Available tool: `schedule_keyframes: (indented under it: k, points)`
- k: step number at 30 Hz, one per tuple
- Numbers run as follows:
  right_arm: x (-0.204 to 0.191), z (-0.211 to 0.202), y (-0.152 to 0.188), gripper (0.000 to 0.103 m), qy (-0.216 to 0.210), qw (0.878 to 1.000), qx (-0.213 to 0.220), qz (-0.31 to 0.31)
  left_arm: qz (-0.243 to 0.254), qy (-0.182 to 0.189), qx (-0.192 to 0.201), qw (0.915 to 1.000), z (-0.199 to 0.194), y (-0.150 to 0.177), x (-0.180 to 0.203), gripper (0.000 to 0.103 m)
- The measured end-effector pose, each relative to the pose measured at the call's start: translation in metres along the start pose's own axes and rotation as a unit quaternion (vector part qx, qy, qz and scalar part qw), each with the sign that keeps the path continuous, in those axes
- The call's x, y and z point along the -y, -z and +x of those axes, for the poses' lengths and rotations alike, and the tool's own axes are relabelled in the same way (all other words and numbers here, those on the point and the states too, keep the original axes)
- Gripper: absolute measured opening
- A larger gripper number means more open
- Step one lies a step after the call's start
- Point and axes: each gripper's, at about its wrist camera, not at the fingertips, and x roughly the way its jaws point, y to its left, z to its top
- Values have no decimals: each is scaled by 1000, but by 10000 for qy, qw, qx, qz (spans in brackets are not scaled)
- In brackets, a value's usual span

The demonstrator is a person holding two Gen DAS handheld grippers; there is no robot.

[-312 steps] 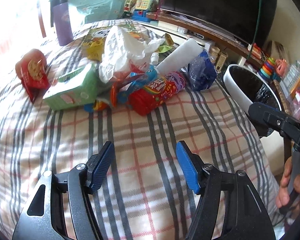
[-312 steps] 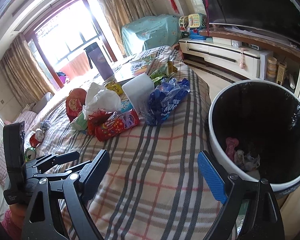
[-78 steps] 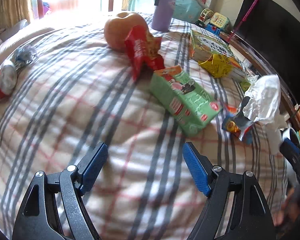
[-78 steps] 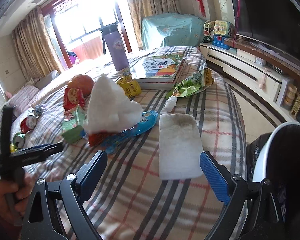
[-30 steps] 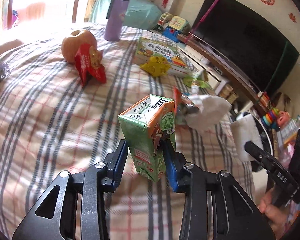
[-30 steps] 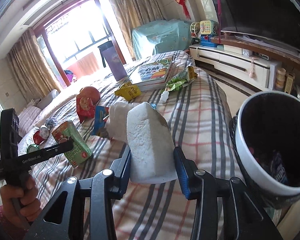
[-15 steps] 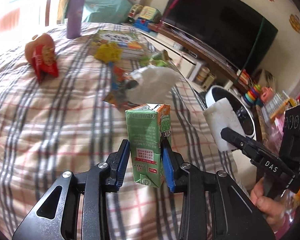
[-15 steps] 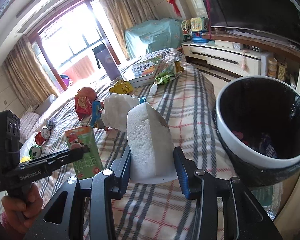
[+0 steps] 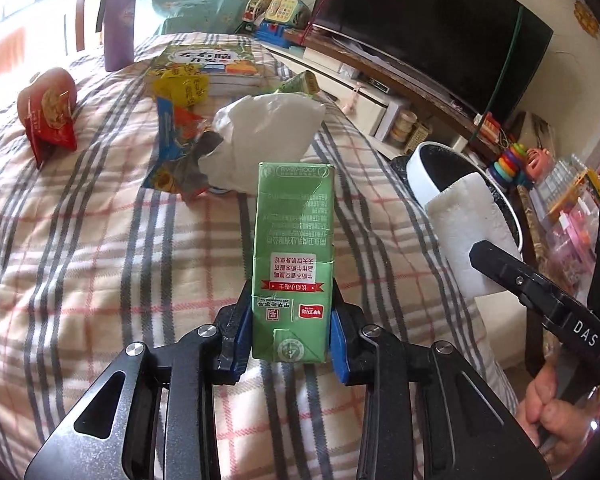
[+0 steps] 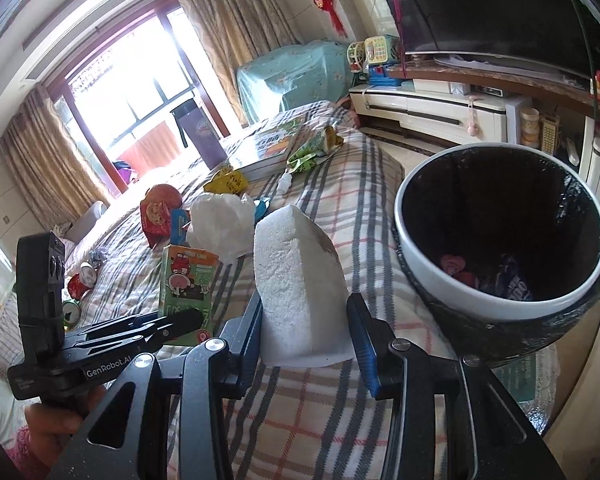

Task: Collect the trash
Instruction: 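Carry the green carton and foam block with both tools over the bin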

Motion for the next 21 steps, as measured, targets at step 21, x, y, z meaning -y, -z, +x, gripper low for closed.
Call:
schedule_keyframes:
  k: [21]
  points:
    - [47,-27,-9,41,375,9984,246,342,632,438,-88,9970,14,-26,69,30]
